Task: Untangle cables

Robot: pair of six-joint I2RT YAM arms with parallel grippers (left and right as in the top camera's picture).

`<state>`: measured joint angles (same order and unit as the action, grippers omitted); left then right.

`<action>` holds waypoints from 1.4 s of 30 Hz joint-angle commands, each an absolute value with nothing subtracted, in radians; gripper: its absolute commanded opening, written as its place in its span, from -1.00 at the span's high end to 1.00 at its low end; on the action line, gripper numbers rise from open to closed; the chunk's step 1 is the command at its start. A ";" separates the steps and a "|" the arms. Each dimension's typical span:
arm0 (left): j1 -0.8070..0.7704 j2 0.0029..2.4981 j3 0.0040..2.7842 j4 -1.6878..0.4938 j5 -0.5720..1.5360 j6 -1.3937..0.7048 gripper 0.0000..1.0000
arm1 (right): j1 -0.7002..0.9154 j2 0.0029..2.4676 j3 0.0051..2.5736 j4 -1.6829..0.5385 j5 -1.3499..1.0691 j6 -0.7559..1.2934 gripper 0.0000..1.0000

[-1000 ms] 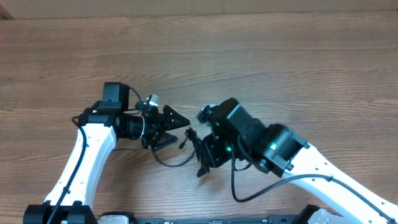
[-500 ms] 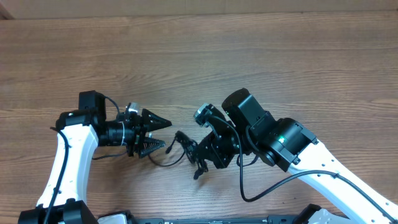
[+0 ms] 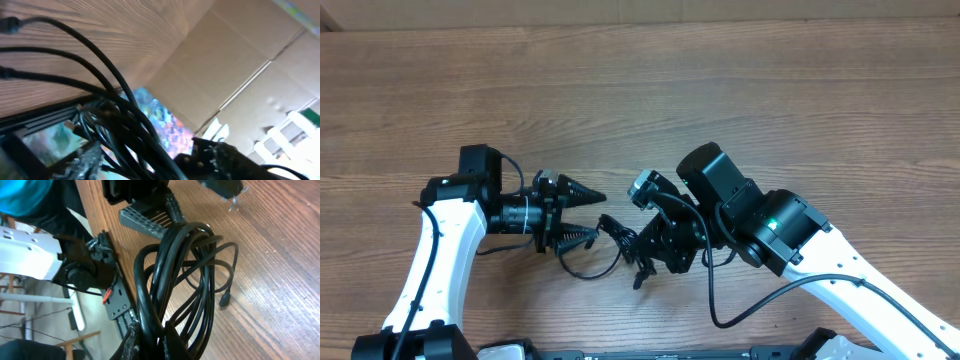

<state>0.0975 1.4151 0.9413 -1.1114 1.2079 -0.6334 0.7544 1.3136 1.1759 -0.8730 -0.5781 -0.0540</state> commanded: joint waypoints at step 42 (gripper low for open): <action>-0.034 1.412 0.958 -0.937 0.853 -0.851 0.91 | 0.759 1.248 1.211 -0.877 -0.578 -0.182 0.16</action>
